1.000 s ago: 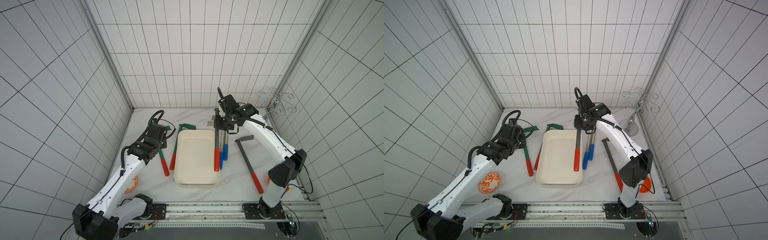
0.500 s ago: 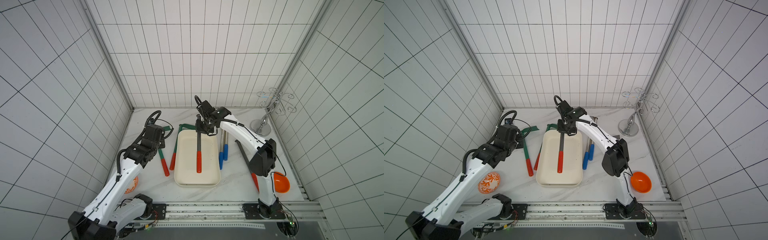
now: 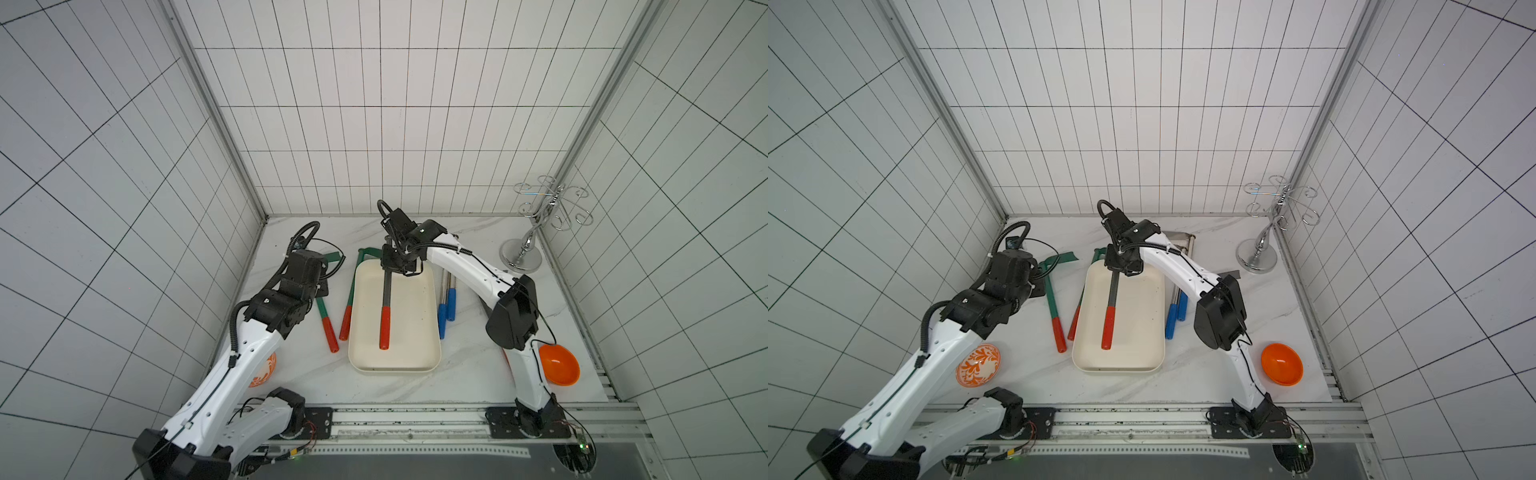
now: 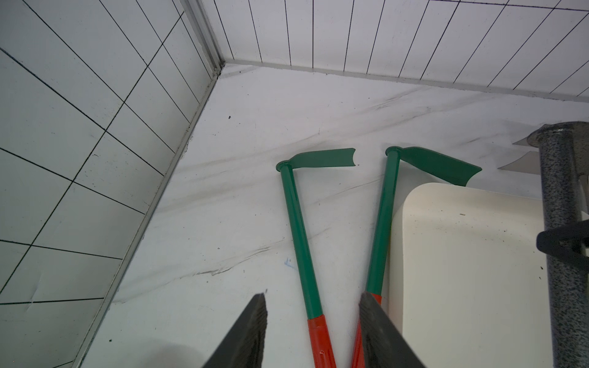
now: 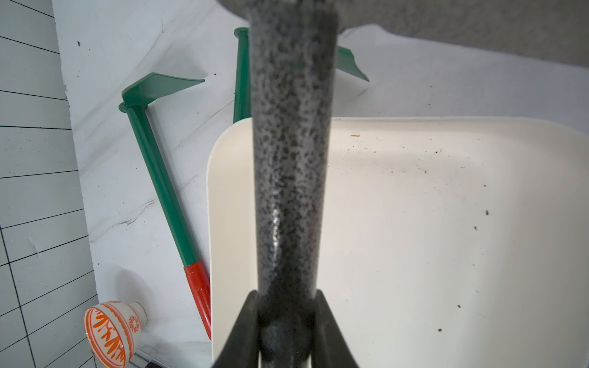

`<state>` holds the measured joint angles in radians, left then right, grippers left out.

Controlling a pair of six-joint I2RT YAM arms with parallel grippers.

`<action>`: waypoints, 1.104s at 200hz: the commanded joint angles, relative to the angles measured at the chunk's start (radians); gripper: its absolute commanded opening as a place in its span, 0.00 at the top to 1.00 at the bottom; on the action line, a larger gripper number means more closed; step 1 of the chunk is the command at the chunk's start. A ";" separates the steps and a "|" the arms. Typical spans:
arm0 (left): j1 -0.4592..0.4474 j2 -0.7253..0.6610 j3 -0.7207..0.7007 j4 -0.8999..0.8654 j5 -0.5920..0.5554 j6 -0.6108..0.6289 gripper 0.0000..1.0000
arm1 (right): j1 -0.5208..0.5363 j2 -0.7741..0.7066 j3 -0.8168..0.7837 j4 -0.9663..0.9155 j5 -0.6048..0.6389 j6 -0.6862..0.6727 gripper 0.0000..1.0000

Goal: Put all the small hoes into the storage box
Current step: Pick up the hoe from the center of the board, then place the hoe in the storage box.

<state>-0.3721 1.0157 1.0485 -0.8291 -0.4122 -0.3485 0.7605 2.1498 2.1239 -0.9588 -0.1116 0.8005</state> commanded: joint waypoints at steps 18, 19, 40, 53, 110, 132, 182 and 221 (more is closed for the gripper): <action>0.002 -0.019 -0.007 -0.007 -0.033 -0.012 0.51 | 0.059 0.004 0.146 0.000 0.092 0.100 1.00; 0.002 -0.019 -0.007 -0.008 -0.034 -0.012 0.51 | 0.061 0.003 0.146 -0.001 0.095 0.100 1.00; 0.002 -0.025 -0.014 -0.005 -0.033 -0.014 0.51 | 0.078 0.003 0.134 -0.008 0.116 0.127 1.00; 0.002 -0.025 -0.016 -0.005 -0.031 -0.017 0.51 | 0.086 0.006 0.122 -0.007 0.121 0.136 1.00; 0.004 -0.029 -0.027 -0.001 -0.028 -0.018 0.51 | 0.114 -0.002 0.088 -0.006 0.179 0.187 1.00; 0.004 -0.031 -0.027 -0.002 -0.028 -0.018 0.51 | 0.118 0.002 0.077 -0.001 0.179 0.197 1.00; 0.004 -0.034 -0.030 -0.001 -0.025 -0.020 0.51 | 0.125 0.034 0.067 0.003 0.177 0.194 1.00; 0.004 -0.034 -0.030 -0.001 -0.023 -0.021 0.51 | 0.127 0.058 0.050 0.006 0.181 0.186 1.00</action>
<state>-0.3714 0.9989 1.0290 -0.8322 -0.4259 -0.3515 0.8787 2.1925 2.1239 -0.9604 0.0368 0.9691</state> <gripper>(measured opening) 0.493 0.235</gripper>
